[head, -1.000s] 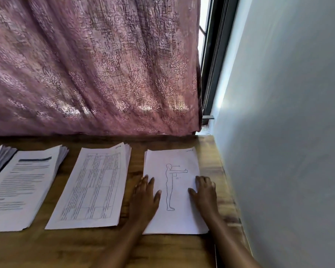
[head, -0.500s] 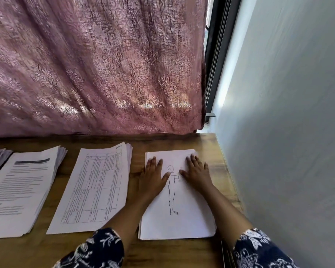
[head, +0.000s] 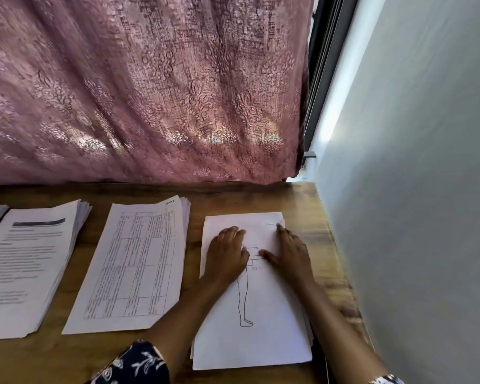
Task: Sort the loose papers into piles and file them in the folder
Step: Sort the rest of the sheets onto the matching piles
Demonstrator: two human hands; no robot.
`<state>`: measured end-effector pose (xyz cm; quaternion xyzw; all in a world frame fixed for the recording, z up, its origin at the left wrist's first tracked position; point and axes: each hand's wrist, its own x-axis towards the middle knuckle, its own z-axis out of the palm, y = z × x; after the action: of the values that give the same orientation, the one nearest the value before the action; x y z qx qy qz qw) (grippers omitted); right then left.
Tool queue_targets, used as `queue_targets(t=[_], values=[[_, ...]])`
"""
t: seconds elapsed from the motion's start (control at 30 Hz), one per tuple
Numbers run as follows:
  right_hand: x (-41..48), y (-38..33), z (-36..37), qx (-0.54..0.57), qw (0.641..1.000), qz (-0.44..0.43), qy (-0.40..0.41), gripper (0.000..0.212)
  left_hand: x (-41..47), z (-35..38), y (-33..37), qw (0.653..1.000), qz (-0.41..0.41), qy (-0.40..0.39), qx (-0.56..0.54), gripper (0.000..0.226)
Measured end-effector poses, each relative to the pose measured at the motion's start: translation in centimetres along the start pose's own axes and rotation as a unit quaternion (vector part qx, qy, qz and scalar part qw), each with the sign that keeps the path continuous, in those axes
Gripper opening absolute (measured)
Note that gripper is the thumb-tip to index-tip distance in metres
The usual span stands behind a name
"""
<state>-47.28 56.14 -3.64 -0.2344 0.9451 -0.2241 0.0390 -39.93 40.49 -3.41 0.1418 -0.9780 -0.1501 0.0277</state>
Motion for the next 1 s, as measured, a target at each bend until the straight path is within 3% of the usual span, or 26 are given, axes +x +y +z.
queue_targets(t=[0.1,0.23,0.3,0.43,0.5,0.6,0.67,0.73,0.9,0.97,1.0], values=[[-0.1,0.1,0.1,0.026,1.000,0.014,0.005,0.104,-0.2,0.8,-0.6,0.999,0.005,0.035,-0.024,0.051],[-0.3,-0.3,0.2,0.048,0.998,0.001,0.046,0.075,0.1,1.6,-1.2,0.995,0.008,0.079,-0.066,0.044],[-0.7,-0.9,-0.3,0.096,0.992,0.040,0.075,0.068,0.1,1.7,-1.3,0.992,0.009,0.091,-0.082,0.043],[-1.1,-1.6,-0.9,0.195,0.969,0.107,0.110,0.064,0.1,1.5,-1.4,0.989,0.007,0.084,-0.121,0.064],[-1.1,-1.3,-0.9,0.181,0.977,0.060,0.095,0.064,0.1,1.2,-1.5,0.987,0.003,0.066,-0.147,0.073],[-1.0,-0.4,-0.6,0.066,0.989,-0.117,0.065,0.059,0.0,1.2,-1.8,0.973,0.007,0.062,-0.220,0.081],[-0.9,0.3,-0.2,-0.016,0.969,-0.238,0.062,0.062,0.0,1.4,-2.1,0.958,0.011,0.072,-0.277,0.075],[-1.0,0.6,0.1,-0.041,0.959,-0.274,0.054,0.065,0.2,1.7,-2.4,0.953,0.024,0.075,-0.294,0.064],[-1.7,-0.2,-0.7,0.090,0.986,-0.125,0.058,0.038,0.3,1.7,-2.8,0.946,0.044,0.086,-0.308,0.058],[-1.8,-0.6,-1.6,0.229,0.973,0.000,0.030,0.023,0.0,1.2,-2.7,0.937,0.017,0.102,-0.334,0.065],[-1.8,-0.7,-1.9,0.311,0.948,0.062,0.000,0.019,-0.2,0.8,-2.7,0.938,0.013,0.119,-0.324,0.068]])
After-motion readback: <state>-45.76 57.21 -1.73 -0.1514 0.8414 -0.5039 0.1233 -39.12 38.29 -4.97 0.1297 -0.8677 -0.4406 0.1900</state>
